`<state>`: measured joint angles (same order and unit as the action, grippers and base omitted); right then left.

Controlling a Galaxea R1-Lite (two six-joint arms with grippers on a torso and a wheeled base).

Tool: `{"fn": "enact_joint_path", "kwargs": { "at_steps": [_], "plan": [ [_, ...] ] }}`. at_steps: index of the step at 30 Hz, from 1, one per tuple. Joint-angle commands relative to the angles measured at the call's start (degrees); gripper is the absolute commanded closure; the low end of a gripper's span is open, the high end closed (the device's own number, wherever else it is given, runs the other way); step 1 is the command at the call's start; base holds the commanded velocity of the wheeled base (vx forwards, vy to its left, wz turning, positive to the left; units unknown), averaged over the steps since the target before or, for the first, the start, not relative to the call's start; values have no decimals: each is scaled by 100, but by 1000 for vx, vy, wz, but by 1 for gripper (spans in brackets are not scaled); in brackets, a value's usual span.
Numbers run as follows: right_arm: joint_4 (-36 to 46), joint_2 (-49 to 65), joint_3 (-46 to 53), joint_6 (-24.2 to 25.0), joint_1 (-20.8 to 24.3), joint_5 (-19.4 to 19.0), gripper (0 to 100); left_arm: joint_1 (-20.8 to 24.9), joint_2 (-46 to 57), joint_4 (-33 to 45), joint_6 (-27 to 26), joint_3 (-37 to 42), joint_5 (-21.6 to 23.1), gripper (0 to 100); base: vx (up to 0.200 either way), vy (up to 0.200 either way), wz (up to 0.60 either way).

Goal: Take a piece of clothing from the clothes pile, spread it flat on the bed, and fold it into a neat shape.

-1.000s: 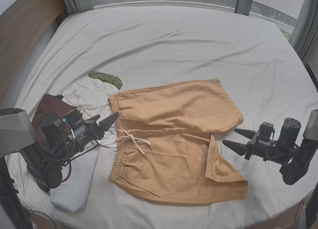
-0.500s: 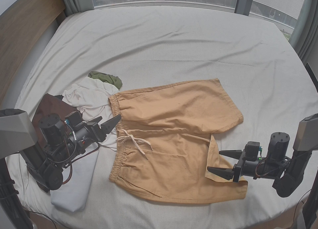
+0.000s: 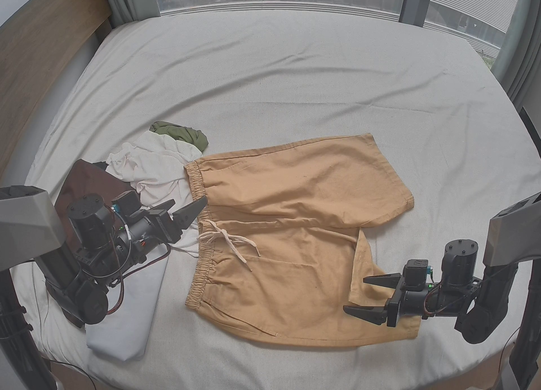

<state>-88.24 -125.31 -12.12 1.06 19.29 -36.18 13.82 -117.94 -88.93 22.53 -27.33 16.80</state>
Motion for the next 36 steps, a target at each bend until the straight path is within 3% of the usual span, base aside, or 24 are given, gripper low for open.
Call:
{"fn": "enact_joint_path", "kwargs": {
  "at_steps": [1,26,32,36],
  "plan": [
    [-1,-196,-19,-106,5,-3,0,41,-9,-1,6,0,-10,0,0,0,0],
    [-1,-512,-238,-370,-250,120,0,129,-9,-1,15,17,-19,0,0,0,0],
    [-1,-407,-195,-387,-83,138,0,129,-9,-10,15,17,-19,0,0,0,0],
    [-1,-556,-256,-660,-100,164,0,138,-9,-10,24,17,-19,0,0,0,0]
  ]
}}
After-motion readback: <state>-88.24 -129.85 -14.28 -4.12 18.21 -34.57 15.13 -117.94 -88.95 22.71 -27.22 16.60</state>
